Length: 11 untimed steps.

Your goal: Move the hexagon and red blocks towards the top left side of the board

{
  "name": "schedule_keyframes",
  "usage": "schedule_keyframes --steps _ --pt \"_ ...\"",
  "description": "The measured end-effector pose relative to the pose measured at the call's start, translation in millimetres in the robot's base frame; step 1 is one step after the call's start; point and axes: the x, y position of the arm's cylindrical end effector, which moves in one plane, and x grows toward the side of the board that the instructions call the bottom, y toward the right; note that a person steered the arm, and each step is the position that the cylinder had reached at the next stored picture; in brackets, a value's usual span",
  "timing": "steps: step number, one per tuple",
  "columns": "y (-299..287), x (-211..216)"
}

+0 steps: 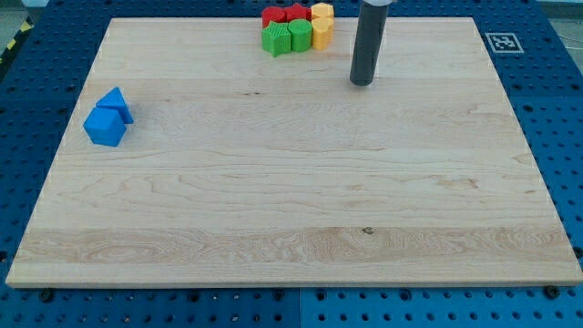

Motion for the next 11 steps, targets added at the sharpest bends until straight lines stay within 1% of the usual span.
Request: schedule_keyframes --steps 2,4,5,6,8,10,11 --pt "0.0 -69.1" --pt "0.0 -78.8" --pt "0.0 -130.2" --pt "-7.4 -137.0" --pt "-20.6 -137.6" --pt "-19.6 -136.6" --pt "-2.3 -138.1"
